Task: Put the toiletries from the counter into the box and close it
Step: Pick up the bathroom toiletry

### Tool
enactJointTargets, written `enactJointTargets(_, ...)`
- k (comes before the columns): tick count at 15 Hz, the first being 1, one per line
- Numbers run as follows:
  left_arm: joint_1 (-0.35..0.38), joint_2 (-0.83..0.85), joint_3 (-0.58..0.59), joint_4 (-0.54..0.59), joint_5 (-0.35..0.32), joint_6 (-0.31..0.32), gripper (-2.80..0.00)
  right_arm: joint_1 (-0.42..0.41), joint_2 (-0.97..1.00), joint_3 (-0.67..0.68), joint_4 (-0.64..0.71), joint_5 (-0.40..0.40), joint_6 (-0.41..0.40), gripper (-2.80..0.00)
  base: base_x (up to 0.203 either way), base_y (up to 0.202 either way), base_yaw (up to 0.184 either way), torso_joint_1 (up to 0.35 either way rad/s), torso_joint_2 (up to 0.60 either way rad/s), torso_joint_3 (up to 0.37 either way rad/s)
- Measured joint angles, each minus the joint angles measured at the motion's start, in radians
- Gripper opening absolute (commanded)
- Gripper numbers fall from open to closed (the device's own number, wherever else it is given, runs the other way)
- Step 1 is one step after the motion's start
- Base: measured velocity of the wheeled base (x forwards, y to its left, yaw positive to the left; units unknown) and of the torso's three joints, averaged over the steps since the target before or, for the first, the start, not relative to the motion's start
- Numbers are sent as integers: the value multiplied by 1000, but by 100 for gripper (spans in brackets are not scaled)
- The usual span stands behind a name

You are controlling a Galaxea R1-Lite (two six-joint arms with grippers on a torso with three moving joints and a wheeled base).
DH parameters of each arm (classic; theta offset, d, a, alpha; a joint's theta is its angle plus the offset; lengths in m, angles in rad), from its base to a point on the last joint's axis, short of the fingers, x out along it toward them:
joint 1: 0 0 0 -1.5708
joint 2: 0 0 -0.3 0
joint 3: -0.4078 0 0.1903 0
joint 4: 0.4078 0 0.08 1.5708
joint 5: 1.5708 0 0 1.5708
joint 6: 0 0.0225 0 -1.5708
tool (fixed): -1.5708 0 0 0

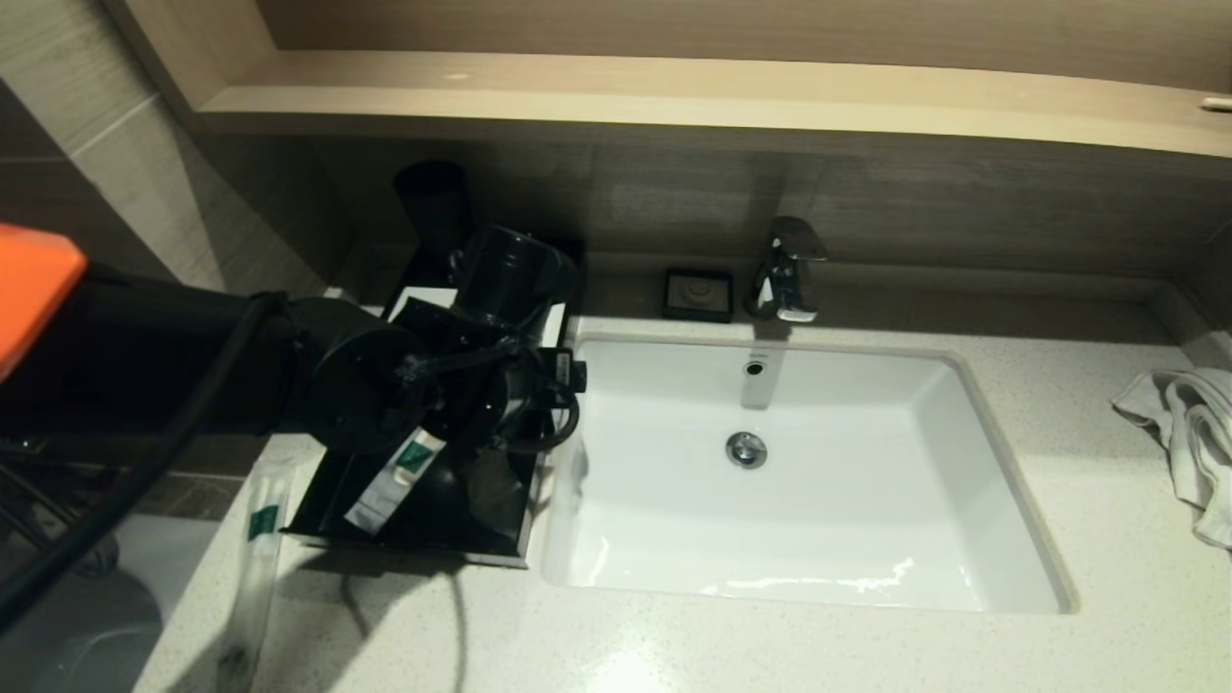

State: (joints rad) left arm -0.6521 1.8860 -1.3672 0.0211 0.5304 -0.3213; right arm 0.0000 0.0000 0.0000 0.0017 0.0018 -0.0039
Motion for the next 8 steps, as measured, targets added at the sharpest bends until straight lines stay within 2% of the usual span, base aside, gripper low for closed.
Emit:
enactJointTargets(4, 0, 0, 3, 0, 1, 0, 0, 0, 0, 0, 0, 0, 0, -280, 0, 0, 0, 0, 0, 0)
enactJointTargets(5, 0, 0, 5, 0, 2, 0, -280, 0, 0, 0, 0, 0, 0, -280, 0, 0, 0, 0, 0, 0)
enactJointTargets(8, 0, 0, 8, 0, 2, 0, -280, 0, 0, 0, 0, 0, 0, -280, 0, 0, 0, 0, 0, 0)
